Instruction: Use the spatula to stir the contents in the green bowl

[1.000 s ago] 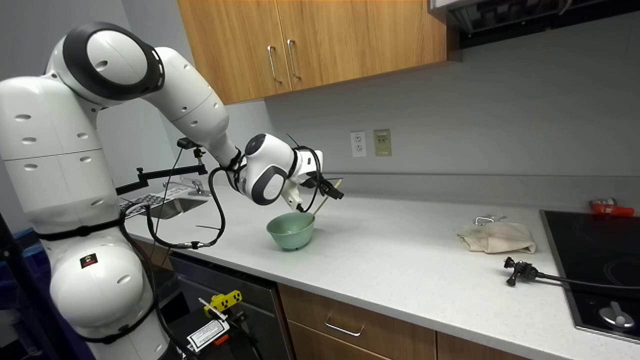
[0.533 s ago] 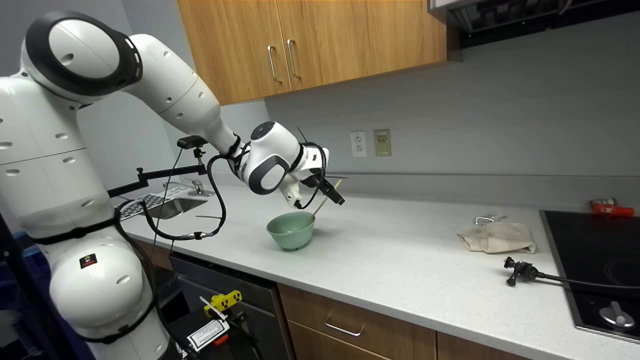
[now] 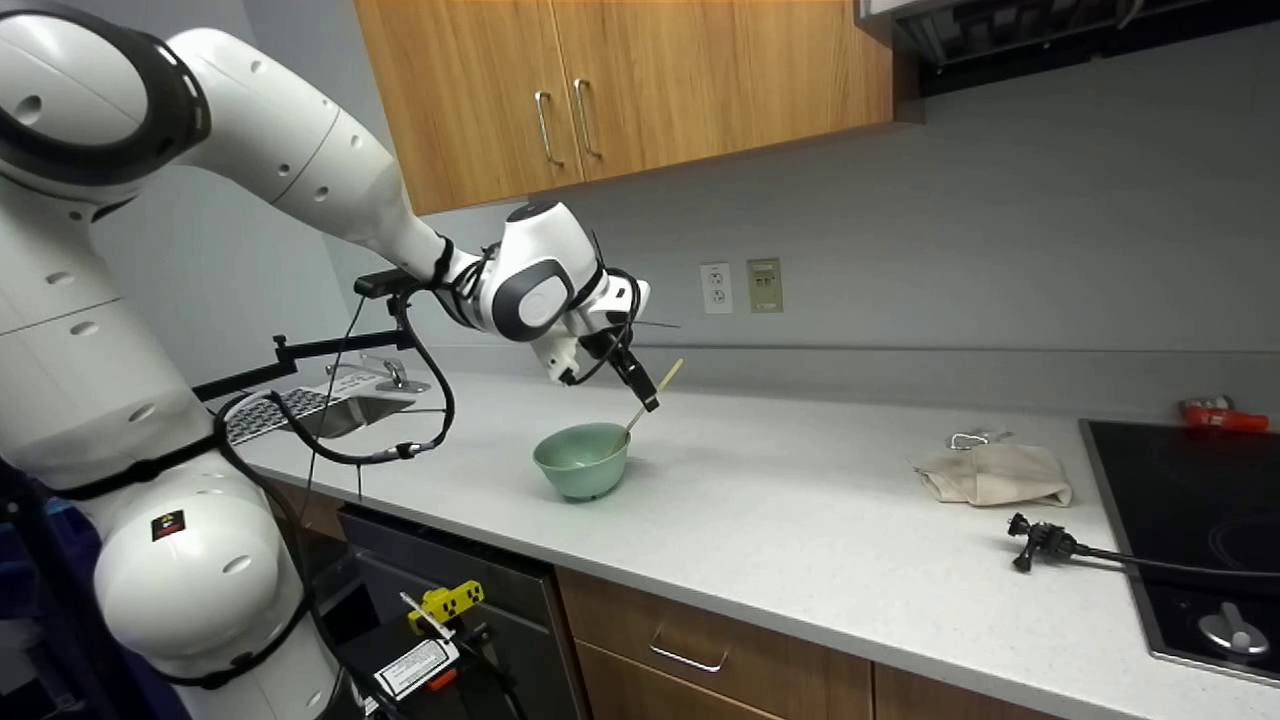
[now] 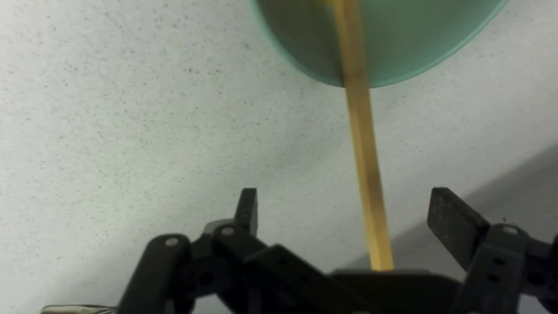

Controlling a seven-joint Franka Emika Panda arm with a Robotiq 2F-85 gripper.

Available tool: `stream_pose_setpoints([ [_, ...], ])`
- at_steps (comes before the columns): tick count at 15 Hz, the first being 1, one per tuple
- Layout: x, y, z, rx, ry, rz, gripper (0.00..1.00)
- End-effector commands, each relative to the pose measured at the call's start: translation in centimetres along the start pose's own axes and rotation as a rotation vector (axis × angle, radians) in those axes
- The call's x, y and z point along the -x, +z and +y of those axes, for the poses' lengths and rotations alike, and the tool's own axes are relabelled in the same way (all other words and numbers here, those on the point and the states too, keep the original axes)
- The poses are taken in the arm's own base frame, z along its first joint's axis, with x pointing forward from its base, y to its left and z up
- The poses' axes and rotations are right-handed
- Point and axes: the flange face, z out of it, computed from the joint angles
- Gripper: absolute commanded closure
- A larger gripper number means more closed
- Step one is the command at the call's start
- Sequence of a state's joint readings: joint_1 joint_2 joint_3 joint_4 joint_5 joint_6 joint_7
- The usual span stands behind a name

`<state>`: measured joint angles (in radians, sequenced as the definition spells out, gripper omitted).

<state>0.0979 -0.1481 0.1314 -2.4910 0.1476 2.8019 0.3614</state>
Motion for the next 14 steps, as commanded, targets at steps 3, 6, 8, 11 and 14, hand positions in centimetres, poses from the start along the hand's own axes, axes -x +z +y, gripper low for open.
stream_pose_setpoints([
  [3, 0.1, -5.4, -4.1, -0.001, -0.049, -0.02, 0.0],
  [6, -0.1, -7.4, -4.1, 0.011, -0.076, -0.037, 0.0],
  [8, -0.2, -8.5, -3.5, 0.036, -0.101, -0.061, 0.0],
  [11, -0.1, -10.2, -2.3, 0.091, -0.153, -0.116, 0.0],
  [14, -0.2, -12.4, -1.1, 0.14, -0.195, -0.124, 0.0],
])
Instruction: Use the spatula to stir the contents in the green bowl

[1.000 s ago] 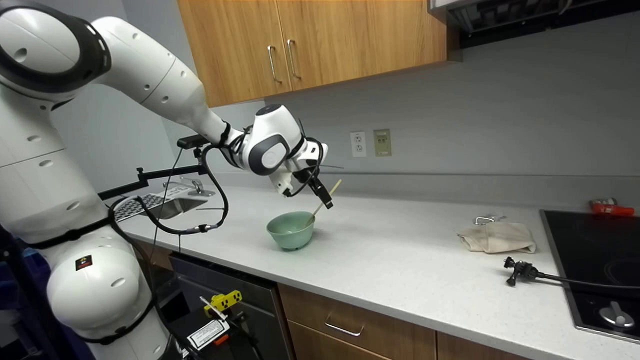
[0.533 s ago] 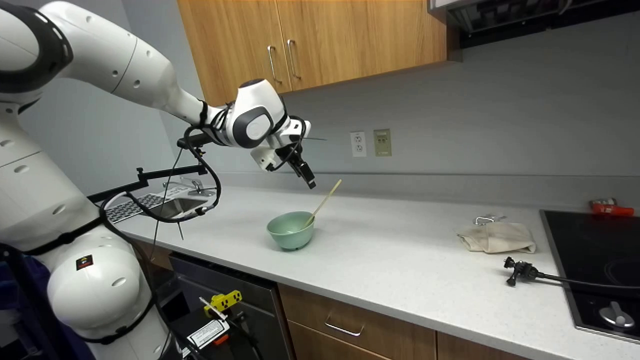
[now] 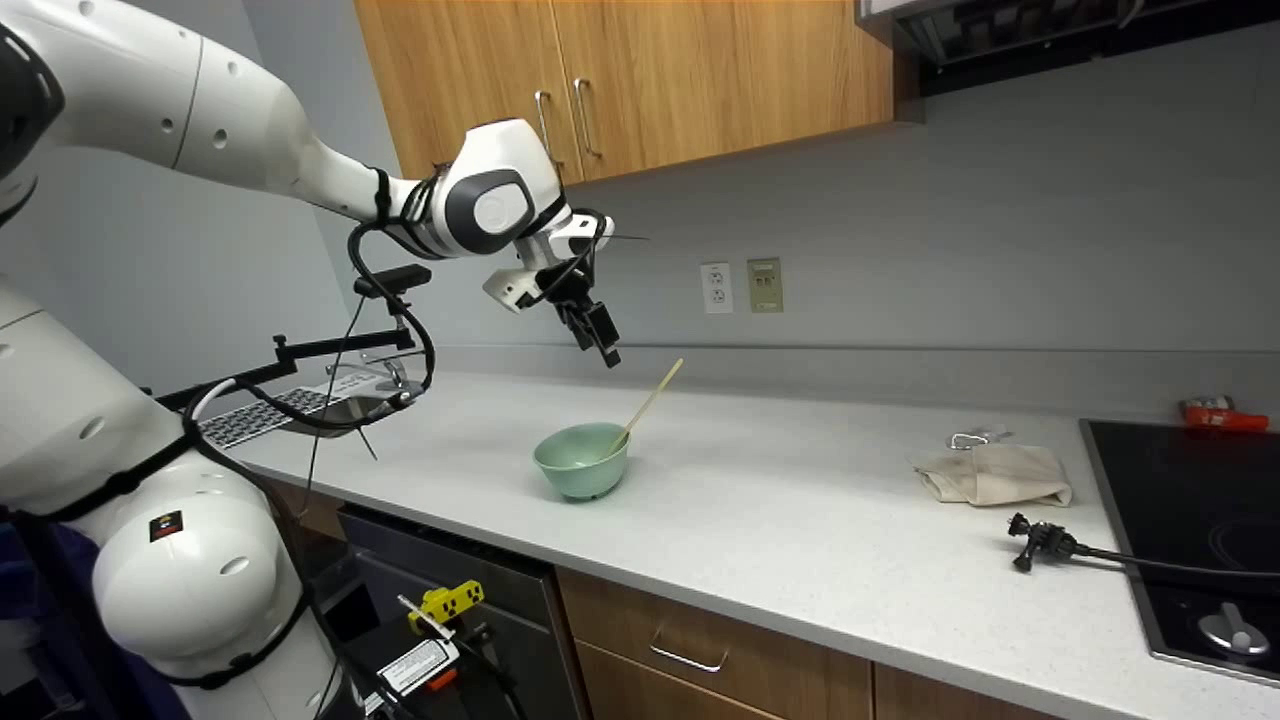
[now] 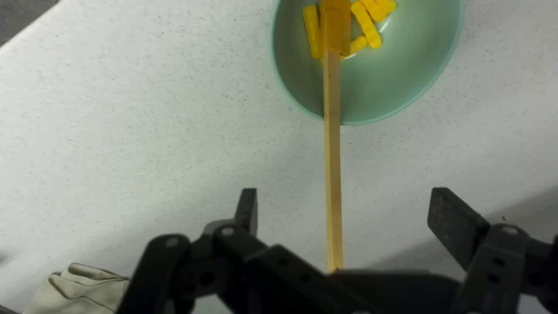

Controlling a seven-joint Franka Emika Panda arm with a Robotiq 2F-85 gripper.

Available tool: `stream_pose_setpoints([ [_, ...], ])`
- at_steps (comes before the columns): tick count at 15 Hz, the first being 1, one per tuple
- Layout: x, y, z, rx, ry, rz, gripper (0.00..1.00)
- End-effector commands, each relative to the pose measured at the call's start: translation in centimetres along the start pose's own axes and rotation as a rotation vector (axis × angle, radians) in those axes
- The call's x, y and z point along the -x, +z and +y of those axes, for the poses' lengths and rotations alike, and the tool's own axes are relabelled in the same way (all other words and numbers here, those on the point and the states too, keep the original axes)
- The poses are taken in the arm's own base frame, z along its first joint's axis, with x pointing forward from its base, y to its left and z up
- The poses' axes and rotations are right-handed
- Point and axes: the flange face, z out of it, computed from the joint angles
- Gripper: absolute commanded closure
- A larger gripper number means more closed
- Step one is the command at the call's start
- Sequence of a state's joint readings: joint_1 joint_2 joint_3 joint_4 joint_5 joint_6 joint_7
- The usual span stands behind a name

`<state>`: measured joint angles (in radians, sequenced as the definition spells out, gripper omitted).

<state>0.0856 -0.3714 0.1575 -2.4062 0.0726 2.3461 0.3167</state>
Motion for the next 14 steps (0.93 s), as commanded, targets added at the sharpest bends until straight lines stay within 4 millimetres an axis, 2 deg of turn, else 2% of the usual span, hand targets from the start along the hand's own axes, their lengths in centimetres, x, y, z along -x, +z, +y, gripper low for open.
stream_pose_setpoints([
  [1, 0.0, -0.7, 0.4, 0.016, -0.013, -0.004, 0.0],
  [4, 0.2, -2.0, 1.0, 0.031, -0.025, 0.004, 0.0],
  [14, 0.2, -2.0, 1.0, 0.031, -0.027, 0.005, 0.0],
])
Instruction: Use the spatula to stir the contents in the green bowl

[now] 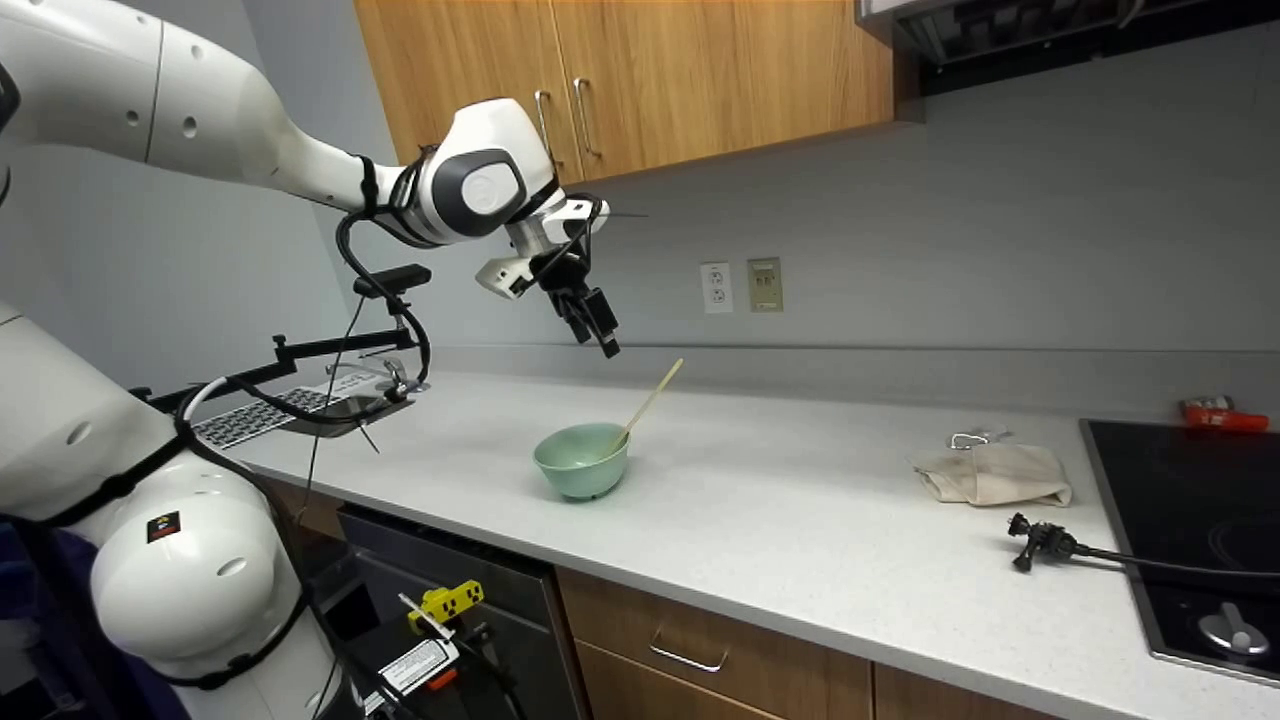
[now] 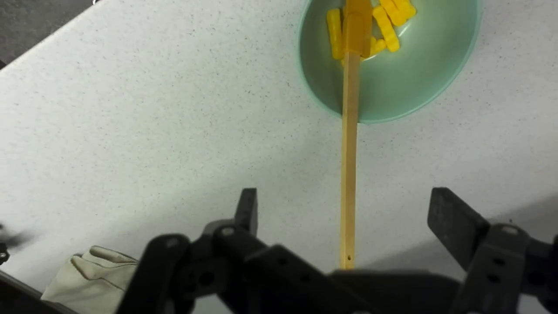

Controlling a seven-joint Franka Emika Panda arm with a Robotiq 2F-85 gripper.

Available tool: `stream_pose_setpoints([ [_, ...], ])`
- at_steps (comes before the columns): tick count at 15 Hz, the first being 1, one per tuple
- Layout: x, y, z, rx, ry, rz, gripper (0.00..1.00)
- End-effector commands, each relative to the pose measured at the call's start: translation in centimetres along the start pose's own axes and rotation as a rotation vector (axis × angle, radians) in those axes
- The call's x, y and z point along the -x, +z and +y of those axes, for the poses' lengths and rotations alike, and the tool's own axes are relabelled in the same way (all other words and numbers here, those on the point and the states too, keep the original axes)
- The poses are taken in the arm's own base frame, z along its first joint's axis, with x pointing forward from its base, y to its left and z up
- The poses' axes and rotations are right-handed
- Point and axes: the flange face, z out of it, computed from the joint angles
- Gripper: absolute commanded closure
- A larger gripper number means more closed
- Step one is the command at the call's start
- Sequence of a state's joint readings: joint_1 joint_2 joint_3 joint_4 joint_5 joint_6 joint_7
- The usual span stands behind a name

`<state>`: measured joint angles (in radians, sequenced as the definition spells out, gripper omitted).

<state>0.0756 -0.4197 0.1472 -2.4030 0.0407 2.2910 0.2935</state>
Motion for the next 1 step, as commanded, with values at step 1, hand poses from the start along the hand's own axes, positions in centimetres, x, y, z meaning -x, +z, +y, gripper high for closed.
stream_pose_setpoints([
  [1, -0.03, -0.07, 0.0, 0.0, 0.0, -0.001, 0.0],
])
